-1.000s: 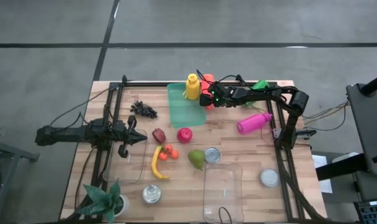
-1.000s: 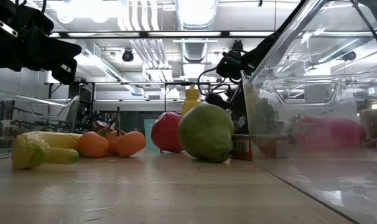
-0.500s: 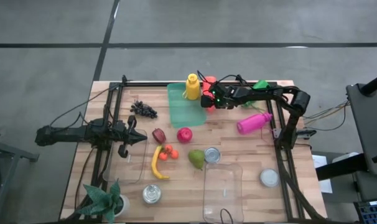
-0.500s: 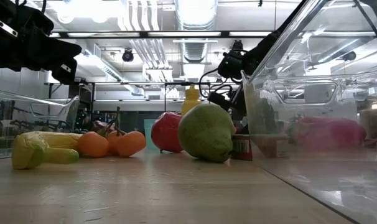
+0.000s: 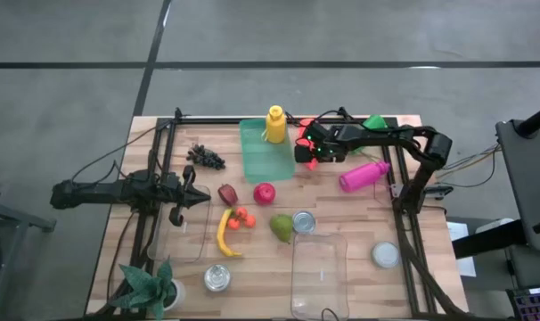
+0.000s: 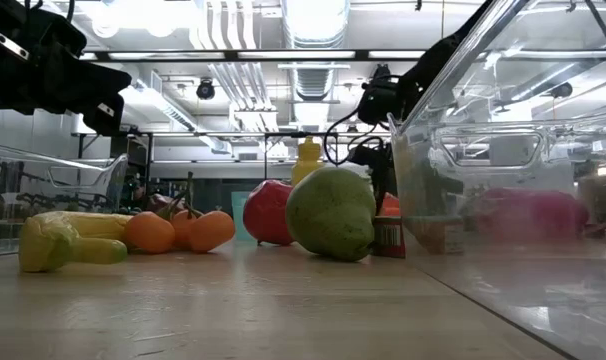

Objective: Pick & Place Food Item
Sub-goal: Put the orange water bottle into the green bin

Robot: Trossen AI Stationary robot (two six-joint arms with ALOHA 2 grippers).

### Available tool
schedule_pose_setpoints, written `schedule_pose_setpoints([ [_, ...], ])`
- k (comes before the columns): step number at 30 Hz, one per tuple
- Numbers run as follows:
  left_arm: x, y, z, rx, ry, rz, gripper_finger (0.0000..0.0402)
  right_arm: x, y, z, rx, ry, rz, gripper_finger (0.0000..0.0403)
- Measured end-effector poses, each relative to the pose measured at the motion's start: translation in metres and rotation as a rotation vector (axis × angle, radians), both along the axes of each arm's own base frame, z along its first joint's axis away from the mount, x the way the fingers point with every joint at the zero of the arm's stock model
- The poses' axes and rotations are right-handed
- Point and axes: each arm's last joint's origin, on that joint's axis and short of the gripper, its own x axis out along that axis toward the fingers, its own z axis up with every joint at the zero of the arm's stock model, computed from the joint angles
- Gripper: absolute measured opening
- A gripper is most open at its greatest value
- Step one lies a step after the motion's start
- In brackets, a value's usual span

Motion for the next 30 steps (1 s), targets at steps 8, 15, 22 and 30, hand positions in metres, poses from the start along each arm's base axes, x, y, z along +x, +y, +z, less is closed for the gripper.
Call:
schedule_pose_setpoints([
  [8,0.0000,0.0000,-0.0001,0.000,0.000,0.000,0.0001,-0.0071,0.0107,-0.0060,0.008,0.020,-0.045,0.0221],
  [15,0.0000,0.0000,0.0000,0.000,0.000,0.000,0.0001,-0.0074,0.0111,-0.0066,0.008,0.020,-0.047,0.0221],
  [22,0.0000,0.0000,-0.0001,0.000,0.000,0.000,0.0001,-0.0073,0.0112,-0.0067,0.008,0.019,-0.046,0.0221],
  [30,0.0000,0.0000,-0.0001,0.000,0.000,0.000,0.0001,-0.0073,0.0112,-0.0068,0.007,0.019,-0.044,0.0221],
])
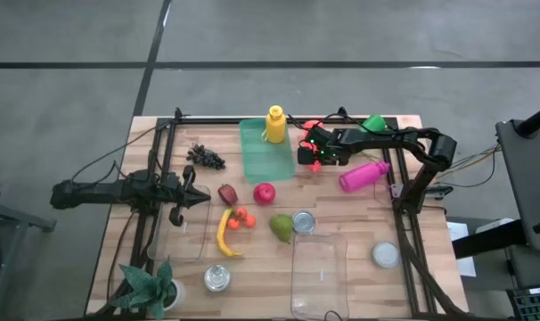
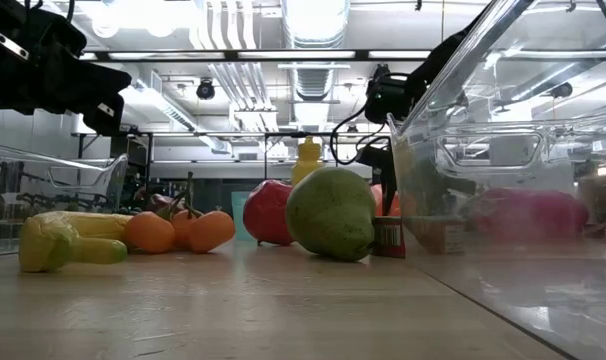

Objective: Pick & Place Food Item
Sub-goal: Put the orange water bottle into the green bin

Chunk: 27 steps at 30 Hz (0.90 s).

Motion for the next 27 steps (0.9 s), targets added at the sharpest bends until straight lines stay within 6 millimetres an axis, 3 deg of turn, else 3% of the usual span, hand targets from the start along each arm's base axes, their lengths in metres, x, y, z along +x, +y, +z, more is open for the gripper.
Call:
schedule_pose_setpoints([
  [7,0.0000,0.0000,0.0000,0.000,0.000,0.000,0.0001,0.0002,-0.0001,0.0000,-0.001,-0.002,0.001,0.0228],
  [15,0.0000,0.0000,0.0000,0.000,0.000,0.000,0.0001,-0.0015,0.0012,-0.0038,0.019,0.011,0.000,0.0296],
  [27,0.0000,0.0000,0.0000,0.000,0.000,0.000,0.0001,-0.0021,0.0013,-0.0046,0.012,0.010,-0.008,0.0294],
])
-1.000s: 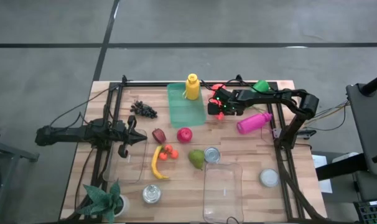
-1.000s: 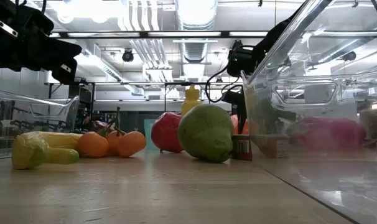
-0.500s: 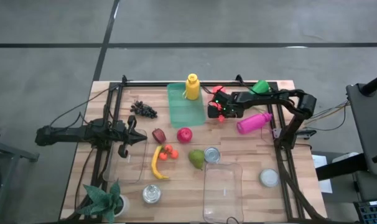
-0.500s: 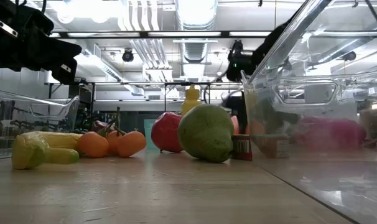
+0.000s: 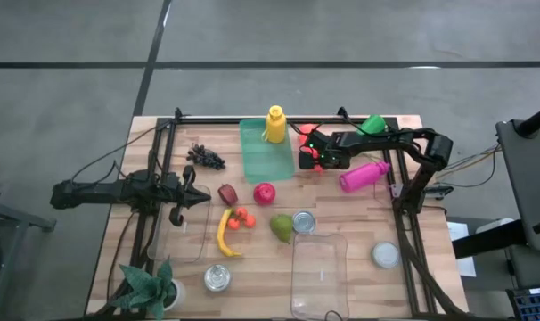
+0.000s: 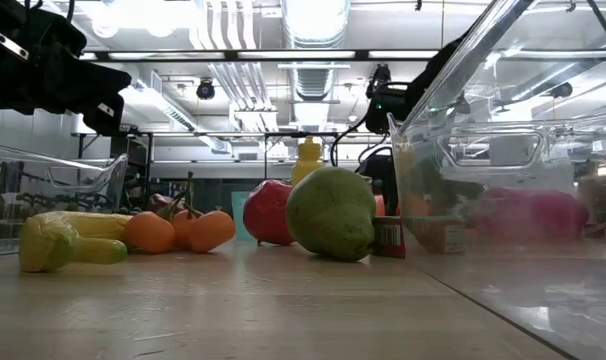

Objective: Pick & Place Food Item
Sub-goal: Put the orange water bottle into the green bin

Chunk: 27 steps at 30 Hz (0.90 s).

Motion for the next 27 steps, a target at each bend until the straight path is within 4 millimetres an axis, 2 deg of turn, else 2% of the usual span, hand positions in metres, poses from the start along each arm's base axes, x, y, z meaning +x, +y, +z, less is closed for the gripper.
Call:
schedule_pose_setpoints([
  [11,0.0000,0.0000,0.0000,0.000,0.000,0.000,0.0001,0.0002,-0.0001,0.0005,-0.003,-0.003,0.005,0.0286],
  [19,0.0000,0.0000,0.0000,0.000,0.000,0.000,0.0001,0.0027,0.0010,0.0013,-0.008,-0.020,0.010,0.0202],
  [27,0.0000,0.0000,0.0001,0.000,0.000,-0.001,0.0001,0.0036,0.0021,0.0015,-0.009,-0.023,0.015,0.0213],
])
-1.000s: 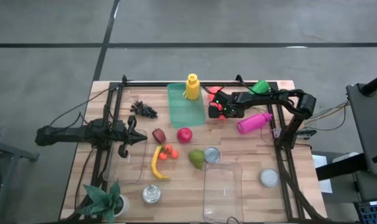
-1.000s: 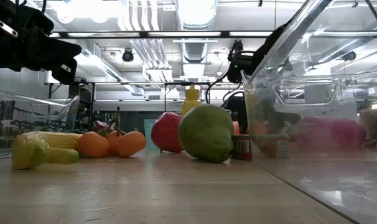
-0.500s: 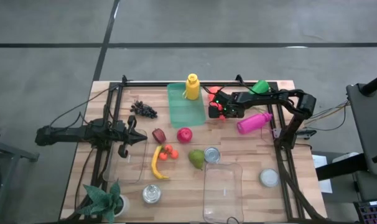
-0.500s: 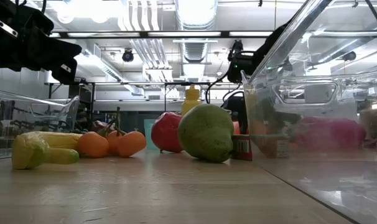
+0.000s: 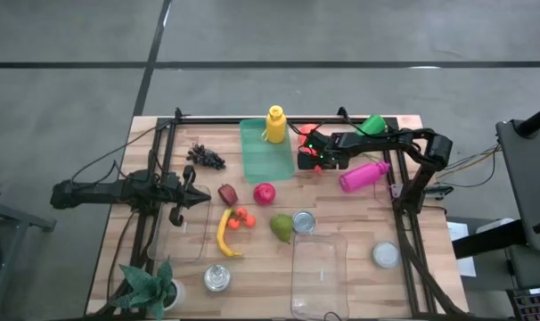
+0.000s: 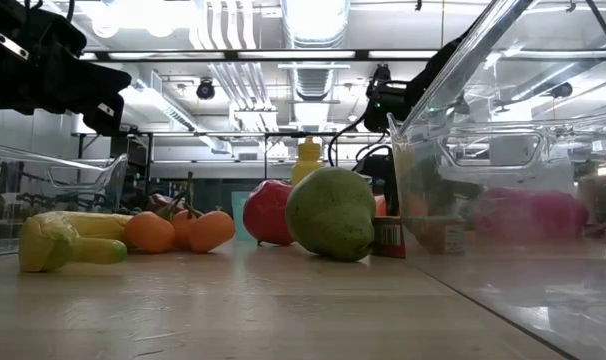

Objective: Pick & Place Food Item
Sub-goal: Put the orange water bottle into the green bin

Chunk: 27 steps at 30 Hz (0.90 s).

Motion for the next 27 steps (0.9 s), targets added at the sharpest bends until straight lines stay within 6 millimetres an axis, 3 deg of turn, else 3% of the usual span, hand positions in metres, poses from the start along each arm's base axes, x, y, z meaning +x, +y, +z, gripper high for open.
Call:
schedule_pose_setpoints([
  [27,0.0000,0.0000,-0.0001,0.000,0.000,0.001,0.0001,0.0014,0.0016,0.0010,-0.004,-0.006,0.006,0.0201],
])
